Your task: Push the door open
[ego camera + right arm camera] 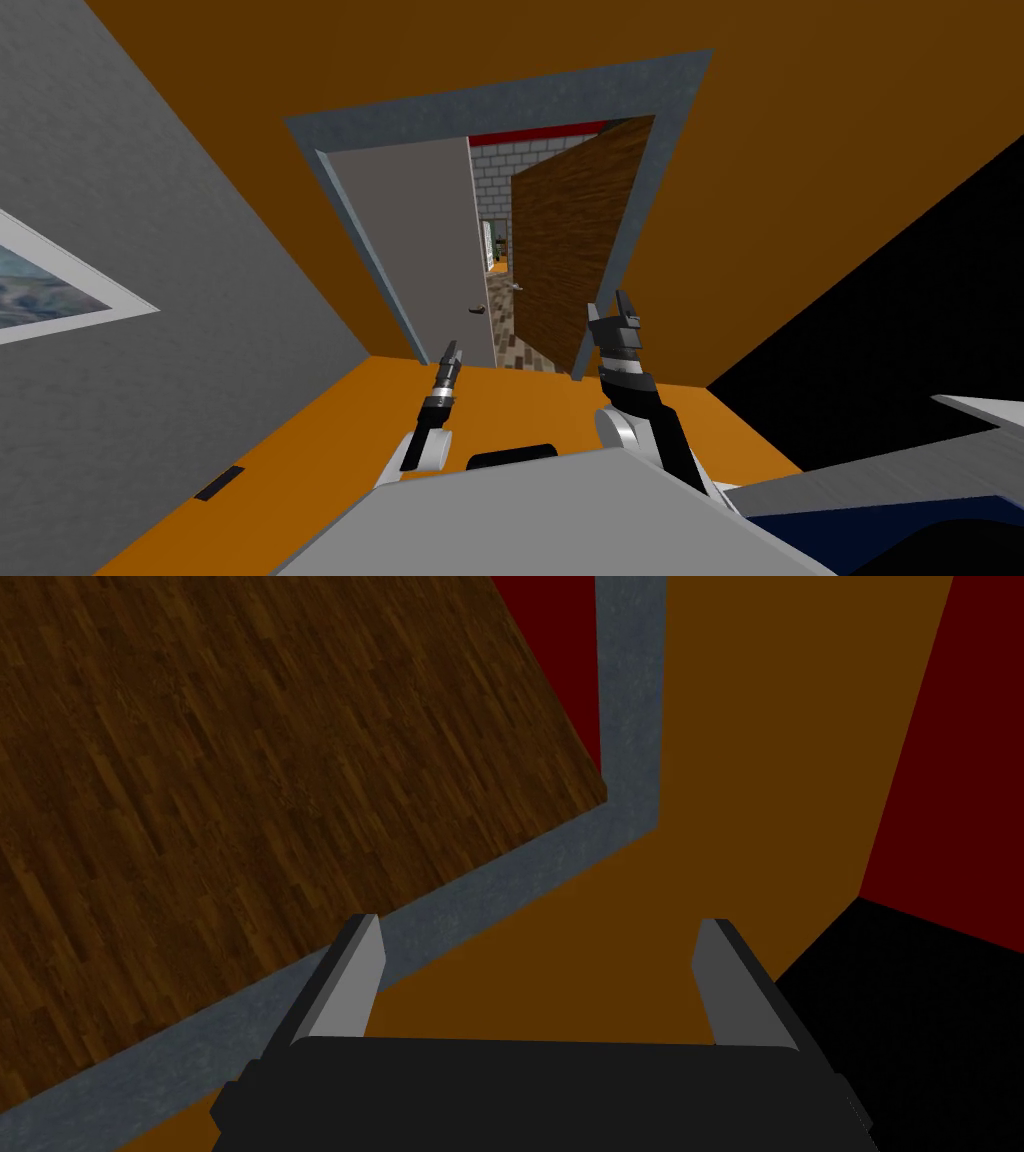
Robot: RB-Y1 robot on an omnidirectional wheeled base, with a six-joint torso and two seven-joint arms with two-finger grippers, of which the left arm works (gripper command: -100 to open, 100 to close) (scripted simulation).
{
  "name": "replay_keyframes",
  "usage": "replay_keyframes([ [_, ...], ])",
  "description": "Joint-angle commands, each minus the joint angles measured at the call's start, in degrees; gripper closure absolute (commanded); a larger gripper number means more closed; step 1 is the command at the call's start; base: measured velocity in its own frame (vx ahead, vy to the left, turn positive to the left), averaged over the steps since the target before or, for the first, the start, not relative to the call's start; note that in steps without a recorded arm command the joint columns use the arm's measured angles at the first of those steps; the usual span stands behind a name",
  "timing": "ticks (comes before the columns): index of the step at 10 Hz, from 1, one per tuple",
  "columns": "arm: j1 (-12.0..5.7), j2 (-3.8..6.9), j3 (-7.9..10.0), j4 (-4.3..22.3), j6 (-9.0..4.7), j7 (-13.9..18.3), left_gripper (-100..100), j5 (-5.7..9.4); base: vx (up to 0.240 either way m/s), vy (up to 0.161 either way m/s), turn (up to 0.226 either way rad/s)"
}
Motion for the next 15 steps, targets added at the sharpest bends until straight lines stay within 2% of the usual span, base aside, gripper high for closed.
replay_keyframes([
  [1, -1.02, 0.33, -0.18, 2.56, -0.59, 0.62, -100, 0.03, 0.116, 0.032, 0.006],
  [9, -6.98, 1.00, -1.05, 16.23, -3.74, 2.75, -100, -0.01, 0.101, 0.033, 0.005],
  [15, -11.05, 1.28, -1.64, 25.55, -5.88, 4.21, -100, -0.04, 0.099, 0.027, 0.005],
])
